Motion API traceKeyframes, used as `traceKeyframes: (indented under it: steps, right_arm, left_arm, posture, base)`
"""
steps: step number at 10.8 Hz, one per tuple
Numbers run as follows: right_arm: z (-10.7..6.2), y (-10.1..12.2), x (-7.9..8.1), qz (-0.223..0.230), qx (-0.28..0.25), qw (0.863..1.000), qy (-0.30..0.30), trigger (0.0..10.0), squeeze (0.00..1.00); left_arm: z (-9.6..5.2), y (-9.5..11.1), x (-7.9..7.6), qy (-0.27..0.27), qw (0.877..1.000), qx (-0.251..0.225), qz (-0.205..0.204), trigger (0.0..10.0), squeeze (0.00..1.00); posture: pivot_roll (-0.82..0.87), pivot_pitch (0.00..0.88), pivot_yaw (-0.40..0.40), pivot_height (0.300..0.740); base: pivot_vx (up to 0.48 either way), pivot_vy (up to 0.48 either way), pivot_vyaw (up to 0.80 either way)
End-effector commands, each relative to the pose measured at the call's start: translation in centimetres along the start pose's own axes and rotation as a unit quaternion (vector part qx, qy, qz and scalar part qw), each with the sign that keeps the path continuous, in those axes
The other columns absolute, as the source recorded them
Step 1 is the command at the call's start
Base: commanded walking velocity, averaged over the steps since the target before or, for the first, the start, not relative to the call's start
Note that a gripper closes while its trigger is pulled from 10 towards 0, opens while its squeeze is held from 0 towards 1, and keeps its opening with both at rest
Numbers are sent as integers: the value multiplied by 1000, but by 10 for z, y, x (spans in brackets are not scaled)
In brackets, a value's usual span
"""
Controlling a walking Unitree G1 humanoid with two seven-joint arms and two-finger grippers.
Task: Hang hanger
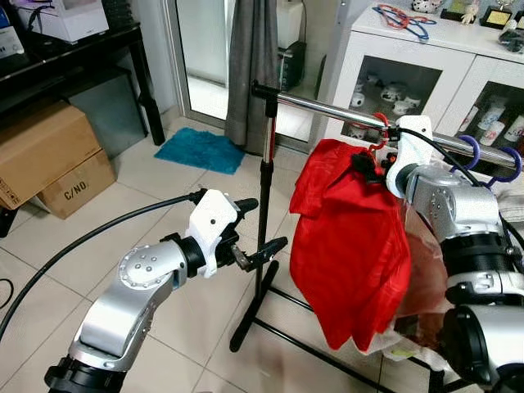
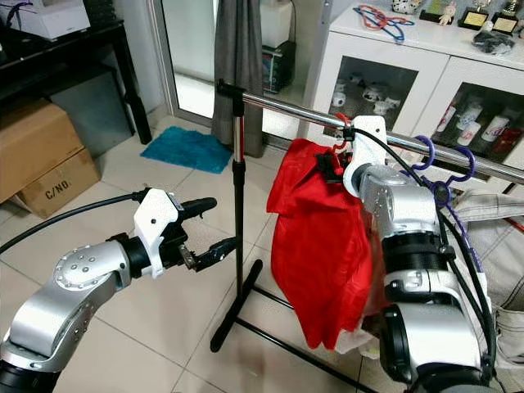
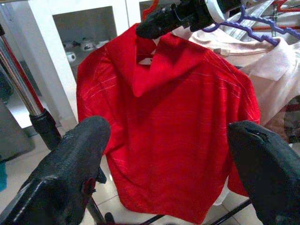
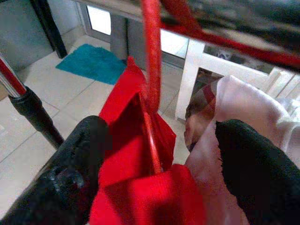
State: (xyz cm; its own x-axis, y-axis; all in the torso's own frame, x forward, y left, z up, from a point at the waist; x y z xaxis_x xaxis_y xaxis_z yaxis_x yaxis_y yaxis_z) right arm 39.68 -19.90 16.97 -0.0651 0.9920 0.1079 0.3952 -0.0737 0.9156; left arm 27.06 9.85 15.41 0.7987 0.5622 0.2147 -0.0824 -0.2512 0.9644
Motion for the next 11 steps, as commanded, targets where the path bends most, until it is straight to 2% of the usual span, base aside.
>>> traceKeyframes:
  steps: [1,2,3,5,7,10,11]
  right_arm:
    - [0,9,-2,-10,-11,1000,-1,2235,0]
    - [1,10,-1,-15,-14,1000,2,1686,0]
    - [2,14,0,-27,-23,999,3,1608,0]
    - [5,16,3,-43,-26,999,8,2078,0]
    - [7,10,4,-61,-4,998,8,1686,0]
    - [12,7,4,-73,2,997,6,2157,0]
    - [13,6,3,-74,6,997,6,2039,0]
  left_arm:
    - [0,1,-1,-5,1000,0,4,10000,0]
    - [0,0,-1,-6,1000,1,4,10000,0]
    - [0,-2,-1,-8,1000,4,7,10000,0]
    - [0,-2,-1,-7,1000,7,8,10000,0]
    - [0,-3,-2,-7,1000,9,10,10000,0]
    - [0,-5,-4,-7,1000,15,13,10000,0]
    - [1,-5,-4,-7,1000,16,14,10000,0]
  posture:
    - [31,0,-60,740]
    - [31,0,-60,740]
    - [31,0,-60,740]
    - [31,0,-60,740]
    - [33,0,-66,740]
    - [34,0,-70,740]
    - [35,0,-72,740]
  base:
    - [0,0,0]
    - [0,0,0]
    - [0,0,0]
    - [0,0,0]
    - [0,0,0]
    - [0,0,0]
    - [0,0,0]
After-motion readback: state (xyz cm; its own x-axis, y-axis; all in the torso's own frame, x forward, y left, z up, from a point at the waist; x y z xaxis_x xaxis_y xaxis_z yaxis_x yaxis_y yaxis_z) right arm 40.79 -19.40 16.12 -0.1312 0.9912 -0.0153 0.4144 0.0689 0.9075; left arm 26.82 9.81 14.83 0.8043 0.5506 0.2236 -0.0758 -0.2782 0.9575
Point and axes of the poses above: a point about 5 cm out from each wrist's last joint towards the gripper, its own z axis pointing out of the wrist towards the gripper, its own y axis along the axis of the wrist's last joint, x = y × z, the point moved 2 cm from there along z, pointing out of the wrist towards the gripper, and after that the axes turned 5 degrees about z, right-handed, at the moved point
